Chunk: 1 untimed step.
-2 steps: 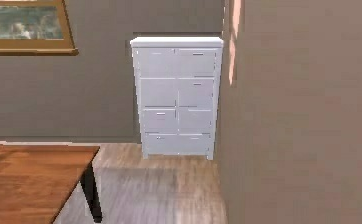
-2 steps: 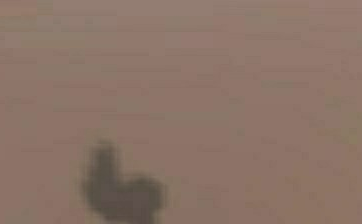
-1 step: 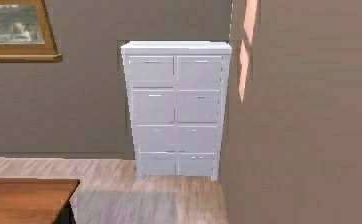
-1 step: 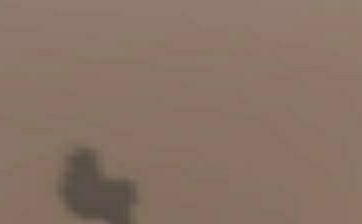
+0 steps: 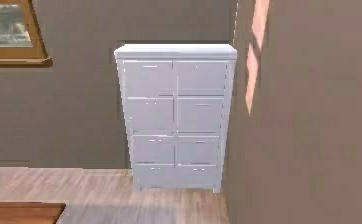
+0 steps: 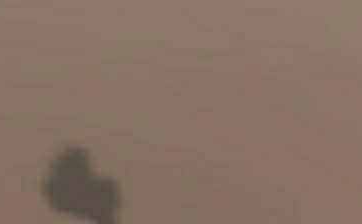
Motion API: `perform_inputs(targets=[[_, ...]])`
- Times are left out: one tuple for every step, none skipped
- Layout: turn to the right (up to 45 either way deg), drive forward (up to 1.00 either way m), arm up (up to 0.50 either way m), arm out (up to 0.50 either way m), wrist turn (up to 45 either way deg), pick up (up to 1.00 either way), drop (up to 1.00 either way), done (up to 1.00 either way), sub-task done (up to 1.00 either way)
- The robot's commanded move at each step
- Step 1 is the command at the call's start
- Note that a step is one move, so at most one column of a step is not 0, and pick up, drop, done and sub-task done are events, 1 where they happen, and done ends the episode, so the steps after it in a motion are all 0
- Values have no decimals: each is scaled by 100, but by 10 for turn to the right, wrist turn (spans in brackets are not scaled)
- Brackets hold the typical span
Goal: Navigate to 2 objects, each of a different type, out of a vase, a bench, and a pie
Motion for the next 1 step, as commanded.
perform_inputs(targets=[[-450,0,0,0,0,0,0,0,0]])
